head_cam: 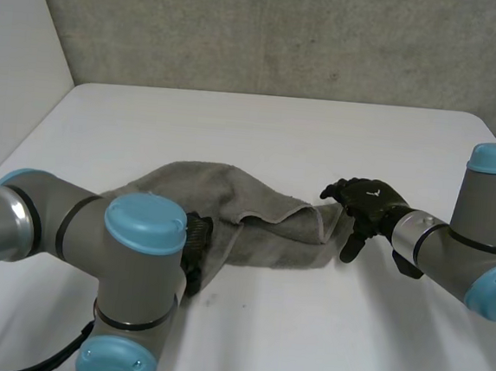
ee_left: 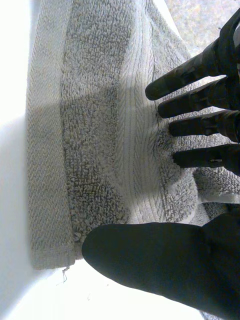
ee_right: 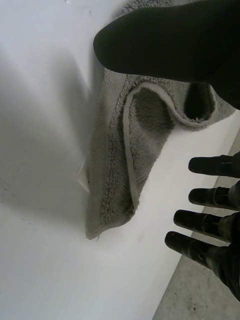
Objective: Fold the towel.
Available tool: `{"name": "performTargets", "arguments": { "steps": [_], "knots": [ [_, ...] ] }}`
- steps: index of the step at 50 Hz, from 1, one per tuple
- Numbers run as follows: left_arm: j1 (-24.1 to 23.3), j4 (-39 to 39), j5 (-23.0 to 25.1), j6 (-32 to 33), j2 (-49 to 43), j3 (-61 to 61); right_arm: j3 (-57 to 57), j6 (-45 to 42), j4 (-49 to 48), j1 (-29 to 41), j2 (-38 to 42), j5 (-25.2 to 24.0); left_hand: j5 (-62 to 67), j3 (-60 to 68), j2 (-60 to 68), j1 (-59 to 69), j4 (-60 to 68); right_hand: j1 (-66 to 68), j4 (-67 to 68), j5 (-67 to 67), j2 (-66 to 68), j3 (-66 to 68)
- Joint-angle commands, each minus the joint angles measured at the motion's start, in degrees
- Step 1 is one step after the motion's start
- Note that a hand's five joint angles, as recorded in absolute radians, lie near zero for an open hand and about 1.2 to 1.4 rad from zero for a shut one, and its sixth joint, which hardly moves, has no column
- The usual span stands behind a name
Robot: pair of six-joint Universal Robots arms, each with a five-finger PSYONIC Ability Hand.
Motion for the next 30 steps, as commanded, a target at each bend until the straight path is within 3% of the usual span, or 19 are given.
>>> {"name": "performTargets", "arguments": {
  "steps": [1, 9, 12, 20, 27, 30],
  "knots": [
    [0.17, 2.69, 0.00, 0.08, -0.54, 0.14, -0.05, -0.01, 0.04, 0.03, 0.28, -0.01, 8.71, 8.62, 8.63, 8.53, 8.70, -1.85, -3.19, -3.31, -3.01, -2.09],
    [0.17, 4.80, 0.00, 0.34, -0.80, 0.58, 0.04, -0.01, -0.05, 0.03, 0.45, -0.01, 30.38, 30.28, 30.29, 30.19, 30.37, -1.85, -3.19, -3.31, -3.01, -2.09],
    [0.17, 5.59, 0.00, 0.34, -0.98, 0.85, 0.04, -0.10, -0.05, 0.03, 0.54, 0.08, 32.62, 32.53, 32.53, 32.44, 32.61, -1.85, -3.19, -3.31, -3.01, -2.09],
    [0.43, 6.04, 0.00, 1.31, -2.03, 0.94, 0.04, -0.10, -0.05, 0.03, 0.63, -0.01, 31.28, 31.18, 31.19, 31.10, 31.27, -1.85, -3.19, -3.31, -3.01, -2.09],
    [0.52, 7.18, 0.00, 2.54, -2.21, 0.93, 0.04, -0.10, -0.05, 0.03, 0.72, -0.01, 13.65, 13.56, 13.57, 13.47, 13.65, -1.85, -3.19, -3.31, -3.01, -2.09],
    [0.52, 7.70, 0.00, 2.54, -2.21, 1.11, 0.12, -0.10, -0.05, 0.03, 0.81, -0.01, 12.10, 12.01, 12.02, 11.92, 12.09, -1.85, -3.19, -3.31, -3.01, -2.09]
  ]
}}
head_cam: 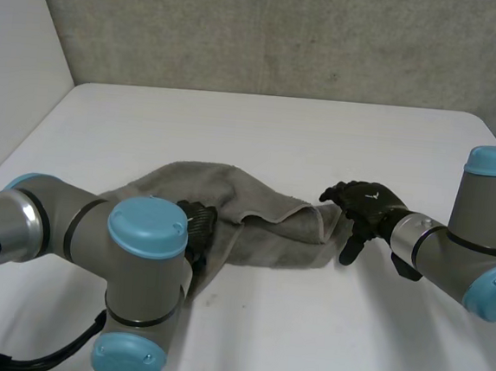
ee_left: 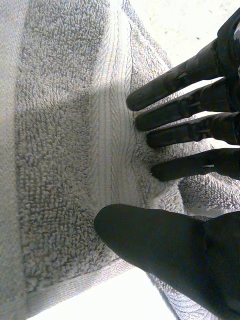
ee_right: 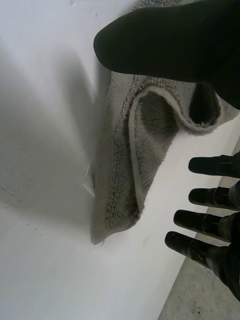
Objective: Fold the towel.
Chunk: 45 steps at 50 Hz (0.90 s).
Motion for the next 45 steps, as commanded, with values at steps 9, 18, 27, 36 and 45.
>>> {"name": "performTargets", "arguments": {
  "steps": [9, 18, 27, 36, 45],
  "knots": [
    [-0.29, 1.40, 0.00, 0.33, 0.60, 1.09, 0.09, 0.00, -0.09, 0.09, 0.14, 0.09, -2.62, -2.38, -2.40, -2.92, -2.62, -1.85, -3.19, -3.29, -3.01, -2.09],
    [-0.64, 1.49, 0.09, 0.42, -0.28, 3.20, 0.09, -0.70, -0.09, 0.09, 0.14, 0.09, -2.12, -1.88, -1.89, -2.42, -2.12, -1.85, -3.19, -3.29, -3.01, -2.09],
    [-0.99, 1.66, 0.09, 1.12, -3.09, 5.92, 0.26, -2.28, 0.00, 0.09, 0.76, 0.18, -1.61, -1.38, -1.39, -1.91, -1.61, -1.85, -3.19, -3.29, -3.01, -2.09],
    [-0.99, 1.75, 0.17, 4.90, -5.03, 7.16, -0.09, -2.28, 0.00, 0.09, 1.28, 0.09, 4.95, 5.19, 5.17, 4.65, 4.95, -1.85, -3.19, -3.29, -3.01, -2.09],
    [-0.73, 2.10, 0.09, 5.08, -3.80, 6.63, -0.53, -2.28, 0.00, 0.09, 1.29, 0.09, 43.28, 43.51, 43.50, 42.98, 43.28, -1.85, -3.19, -3.29, -3.01, -2.09]
  ]
}}
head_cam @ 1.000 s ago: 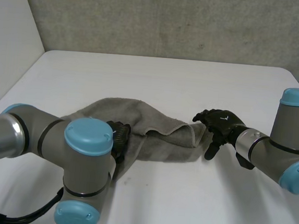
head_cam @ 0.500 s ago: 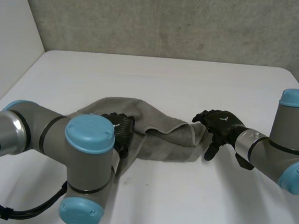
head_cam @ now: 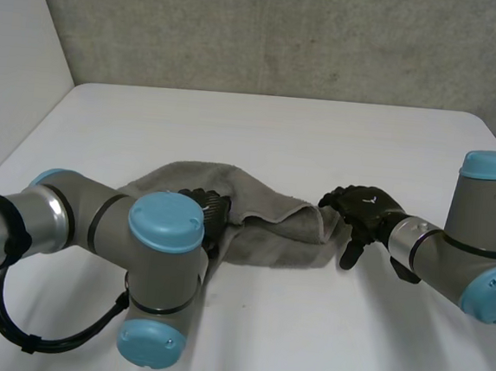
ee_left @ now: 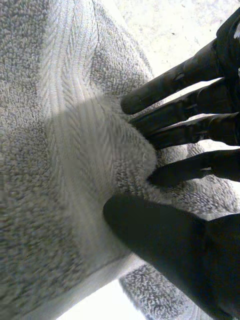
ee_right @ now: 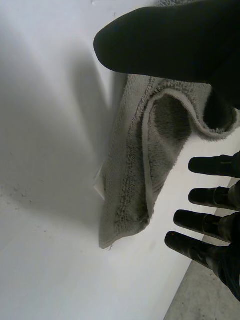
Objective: Fold the towel.
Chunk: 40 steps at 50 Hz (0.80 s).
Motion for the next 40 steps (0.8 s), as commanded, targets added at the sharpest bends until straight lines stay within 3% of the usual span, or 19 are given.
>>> {"name": "performTargets", "arguments": {
  "steps": [1, 14, 23, 31, 40],
  "knots": [
    [0.21, 0.07, -0.12, 0.16, 1.96, -0.56, -0.42, 0.05, 0.09, 0.00, -0.01, -0.03, 30.64, 30.25, 30.29, 30.20, 30.15, -1.85, -3.19, -3.28, -3.01, -2.09],
    [0.13, -1.51, 0.15, 1.91, 21.45, -5.74, -5.59, 2.67, 0.70, -0.09, -0.10, -0.38, 30.64, 30.25, 30.29, 30.20, 30.15, -1.85, -3.19, -3.28, -3.01, -2.09],
    [0.57, -3.18, 0.76, 10.26, 32.89, -11.46, -10.43, 11.02, 5.35, 0.09, 2.53, -7.31, 30.64, 30.25, 30.29, 30.20, 30.15, -1.27, -2.61, -2.70, -2.43, -1.51],
    [2.41, -3.54, 3.57, 11.76, 38.70, -13.22, -12.72, 18.23, 7.38, 3.77, 6.93, -9.52, 30.64, 30.25, 30.29, 30.20, 30.15, -0.59, -1.93, -2.02, -1.75, -0.83],
    [4.87, -5.29, 3.84, 11.68, 40.20, -13.05, -12.81, 19.30, 7.03, 7.82, 8.69, -8.91, 30.64, 30.25, 30.29, 30.20, 30.15, 2.10, 0.76, 0.67, 0.94, 1.86]
  ]
}}
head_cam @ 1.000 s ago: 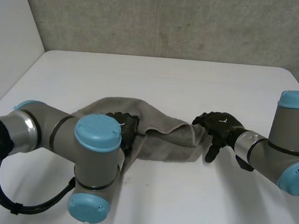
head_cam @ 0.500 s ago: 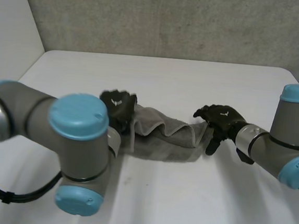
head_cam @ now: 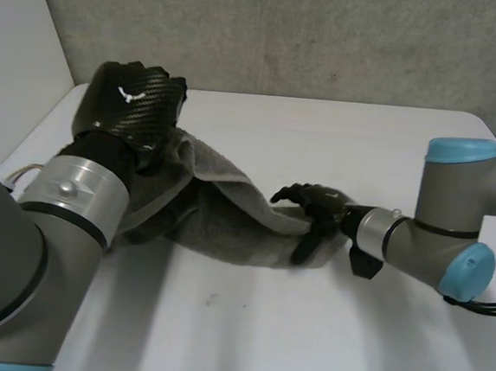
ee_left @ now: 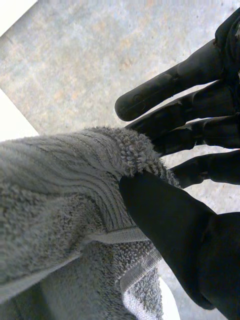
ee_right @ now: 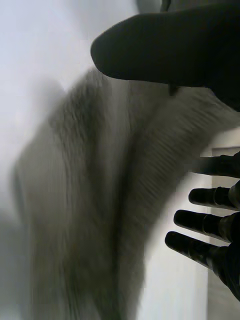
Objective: Fold the towel.
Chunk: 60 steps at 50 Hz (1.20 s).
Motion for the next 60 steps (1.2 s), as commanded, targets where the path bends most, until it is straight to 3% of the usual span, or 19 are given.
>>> {"name": "performTargets", "arguments": {
  "steps": [1, 5, 7, 8, 9, 13, 18, 22, 24, 31, 35, 38, 40, 43, 48, 54, 58, 59, 60],
  "knots": [
    [2.14, -1.68, 0.21, -0.28, 0.79, 0.30, -0.13, 0.63, -0.80, 3.45, 1.48, 0.49, 11.83, 10.71, 10.68, 13.88, 10.28, 7.10, 5.76, 5.67, 5.94, 6.85],
    [2.58, -1.95, 0.38, -0.28, 1.75, 0.22, -1.36, 0.63, -1.94, 3.46, 2.18, 1.37, 11.83, 10.71, 10.68, 13.88, 10.28, 23.80, 22.46, 22.37, 22.64, 23.56],
    [3.28, -1.77, 1.95, -0.28, 2.02, 0.22, -3.02, 0.98, -5.27, 3.54, 2.89, 3.99, 11.83, 10.71, 10.68, 13.88, 10.28, 55.27, 53.93, 53.84, 54.11, 55.03],
    [3.28, -1.77, 1.96, -0.28, 2.02, 0.22, -3.03, 0.98, -5.28, 3.54, 2.89, 4.00, 11.83, 10.71, 10.68, 13.88, 10.28, 55.42, 54.08, 54.00, 54.26, 55.18],
    [4.07, -1.60, 3.27, -0.28, 2.02, 0.30, -3.72, 0.90, -7.46, 3.46, 2.36, 5.83, 11.83, 10.71, 10.68, 13.88, 10.28, 67.41, 66.07, 65.99, 66.26, 67.17],
    [6.80, -1.07, 6.62, -0.10, 1.93, 1.27, -6.28, 0.63, -12.23, 3.10, 0.51, 9.28, 11.83, 10.71, 10.68, 13.88, 10.28, 68.15, 66.81, 66.72, 66.99, 67.91],
    [14.17, 2.52, 15.48, -0.10, -5.07, 11.86, -14.43, -2.34, -20.03, 1.96, -6.06, 11.65, 11.83, 10.71, 10.68, 13.88, 10.28, 68.15, 66.81, 66.72, 66.99, 67.91],
    [16.20, 3.15, 17.43, -0.28, -10.55, 23.07, -17.71, -6.22, -23.04, 1.79, -10.21, 12.97, 11.83, 10.71, 10.68, 13.88, 10.28, 68.15, 66.81, 66.72, 66.99, 67.91],
    [16.99, 2.89, 17.87, -0.54, -15.19, 36.10, -17.80, -11.56, -28.54, 1.79, -14.93, 16.47, 11.83, 10.71, 10.68, 13.88, 10.28, 68.15, 66.81, 66.72, 66.99, 67.91],
    [17.79, 3.06, 18.66, -0.72, -20.21, 49.95, -10.79, -17.47, -33.59, 2.05, -22.15, 17.11, 11.83, 10.71, 10.68, 13.88, 10.28, 68.15, 66.81, 66.72, 66.99, 67.91],
    [18.58, 2.71, 20.42, -0.90, -20.48, 49.08, -5.84, -18.35, -30.51, 2.05, -23.92, 14.99, 11.83, 10.71, 10.68, 13.88, 10.28, 68.15, 66.81, 66.72, 66.99, 67.91],
    [19.02, 1.39, 24.73, -1.51, -20.48, 43.55, -1.80, -20.81, -23.39, 2.49, -24.18, 12.88, 11.83, 10.71, 10.68, 13.88, 10.28, 68.15, 66.81, 66.72, 66.99, 67.91],
    [20.59, -0.44, 29.19, -1.69, -20.31, 35.77, 1.26, -27.10, -13.51, 2.67, -23.57, 12.62, 11.83, 10.71, 10.68, 13.88, 10.28, 68.15, 66.81, 66.72, 66.99, 67.91],
    [22.44, -2.29, 32.19, -1.69, -20.39, 27.77, 4.17, -34.66, -3.66, 2.93, -21.21, 13.05, 11.83, 10.71, 10.68, 13.88, 10.28, 68.15, 66.81, 66.72, 66.99, 67.91],
    [23.50, -4.23, 34.48, -0.99, -20.75, 16.34, 7.77, -40.93, 5.68, 2.93, -16.81, 13.50, 11.83, 10.71, 10.68, 13.88, 10.28, 68.15, 66.81, 66.72, 66.99, 67.91],
    [25.26, -4.41, 34.57, 0.60, -21.45, 8.21, 10.95, -39.89, 5.79, 2.75, -13.55, 12.79, 11.83, 10.71, 10.68, 13.88, 10.28, 68.15, 66.81, 66.72, 66.99, 67.91],
    [25.52, -4.84, 34.48, 6.46, -23.20, 3.74, 12.52, -37.26, 4.13, 2.84, -11.88, 12.62, 11.35, 10.23, 10.21, 13.40, 9.80, 61.15, 59.81, 59.73, 60.00, 60.91],
    [25.35, -5.46, 34.40, 8.92, -23.21, 2.78, 12.79, -35.68, 3.42, 2.84, -11.70, 12.53, 2.68, 1.56, 1.54, 4.74, 1.14, 60.48, 59.14, 59.05, 59.32, 60.23],
    [25.35, -5.46, 34.40, 8.95, -23.21, 2.77, 12.79, -35.67, 3.42, 2.84, -11.70, 12.53, 2.60, 1.48, 1.45, 4.65, 1.05, 60.47, 59.13, 59.04, 59.31, 60.23]
  ]
}}
